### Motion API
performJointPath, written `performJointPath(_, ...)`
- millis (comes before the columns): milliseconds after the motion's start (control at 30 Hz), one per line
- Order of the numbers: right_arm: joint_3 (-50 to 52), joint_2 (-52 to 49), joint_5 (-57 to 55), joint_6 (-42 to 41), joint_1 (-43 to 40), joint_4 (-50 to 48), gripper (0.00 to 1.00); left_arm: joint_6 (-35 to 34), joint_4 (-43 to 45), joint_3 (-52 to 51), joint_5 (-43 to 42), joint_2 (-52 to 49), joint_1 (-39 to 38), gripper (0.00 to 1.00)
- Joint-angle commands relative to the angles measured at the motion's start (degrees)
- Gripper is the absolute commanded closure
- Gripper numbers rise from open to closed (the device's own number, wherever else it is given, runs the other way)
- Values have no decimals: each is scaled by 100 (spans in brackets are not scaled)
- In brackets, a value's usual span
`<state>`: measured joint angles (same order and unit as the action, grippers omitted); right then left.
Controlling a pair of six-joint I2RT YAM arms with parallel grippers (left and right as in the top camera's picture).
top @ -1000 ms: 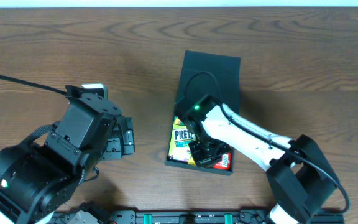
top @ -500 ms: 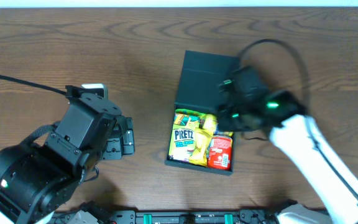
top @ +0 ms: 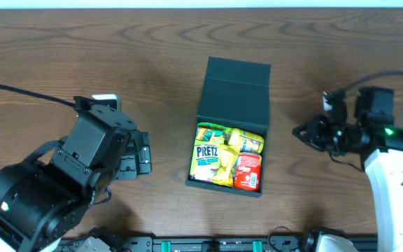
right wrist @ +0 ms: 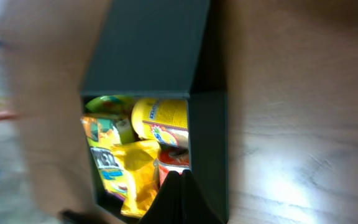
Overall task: Pack container
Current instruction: 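Withdraw the right gripper to the right of the box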
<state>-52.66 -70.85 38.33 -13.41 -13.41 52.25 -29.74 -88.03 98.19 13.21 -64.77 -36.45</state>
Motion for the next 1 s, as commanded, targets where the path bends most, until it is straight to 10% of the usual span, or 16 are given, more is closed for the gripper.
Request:
performJointPath(0,678,17,1856,422,-612,-503,99,59,-2,55,-20,2,4,5)
performJointPath(967,1639,-3716,2264,-3589,-402,-6957,99,59,-2,55,-20,2,4,5)
